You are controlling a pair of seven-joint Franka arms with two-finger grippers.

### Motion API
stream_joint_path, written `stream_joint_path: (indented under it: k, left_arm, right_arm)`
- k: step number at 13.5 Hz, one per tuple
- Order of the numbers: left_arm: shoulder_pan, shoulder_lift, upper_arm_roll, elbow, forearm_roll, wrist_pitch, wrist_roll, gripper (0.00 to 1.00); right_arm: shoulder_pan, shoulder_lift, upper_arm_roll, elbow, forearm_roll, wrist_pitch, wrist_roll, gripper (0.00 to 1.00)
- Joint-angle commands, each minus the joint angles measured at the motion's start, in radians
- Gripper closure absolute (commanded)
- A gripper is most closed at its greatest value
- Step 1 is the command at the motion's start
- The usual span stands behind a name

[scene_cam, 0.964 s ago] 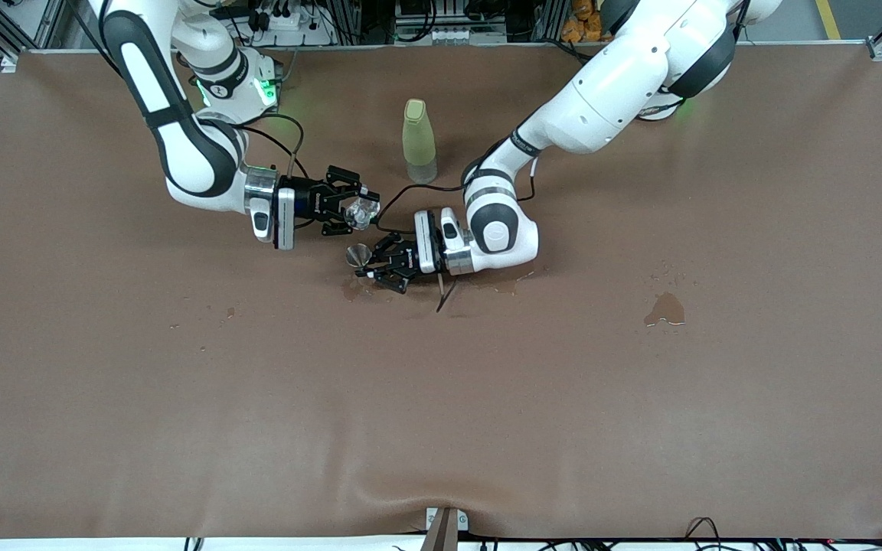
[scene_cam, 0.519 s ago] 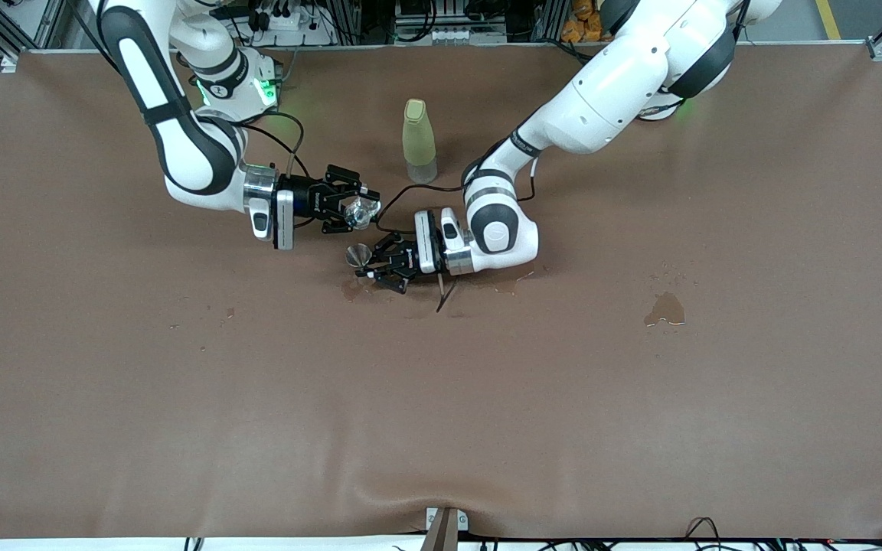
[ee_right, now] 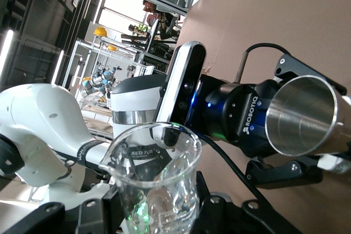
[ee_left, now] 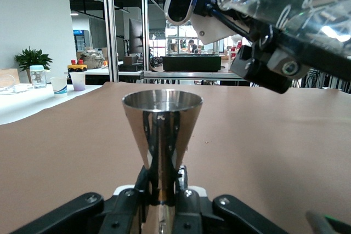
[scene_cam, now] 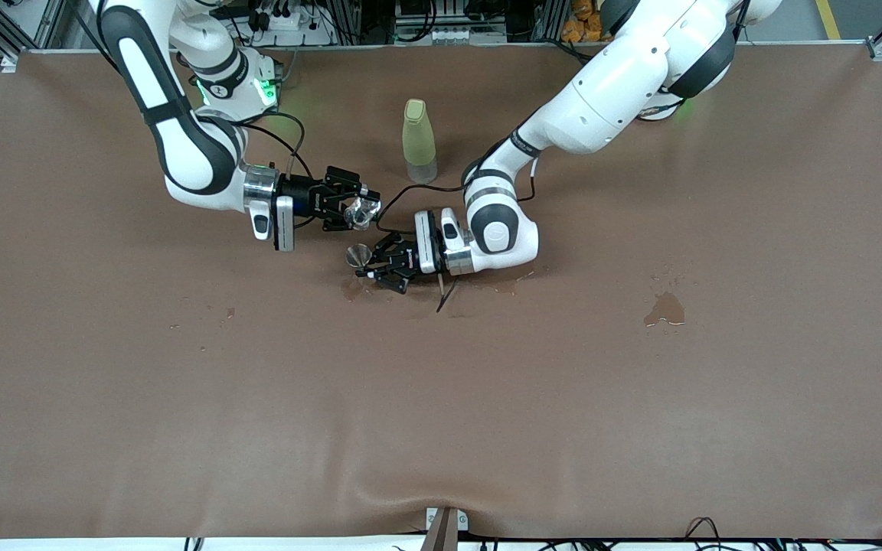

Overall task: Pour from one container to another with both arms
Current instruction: 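Hold the beaker tilted, pouring liquid into the jigger held by the left gripper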

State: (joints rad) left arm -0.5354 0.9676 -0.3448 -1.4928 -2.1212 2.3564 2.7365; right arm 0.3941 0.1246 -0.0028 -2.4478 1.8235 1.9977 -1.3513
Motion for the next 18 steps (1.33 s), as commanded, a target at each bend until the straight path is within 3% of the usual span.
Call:
stream_joint_path:
  k: [1,18]
  left_arm:
    - [0.0,0.008,-0.003,0.008,-0.049,-0.014,0.115,1.0]
    - [-0.008,0.008,-0.003,-0.007,-0.054,-0.014,0.115,1.0]
  right_arm:
    - [0.014,-0.04,-0.005,-0.013,0.003,0.001,0.085,1.0]
    - [0.009,-0.04,-0.005,0.013,0.005,0.003,0.279,1.0]
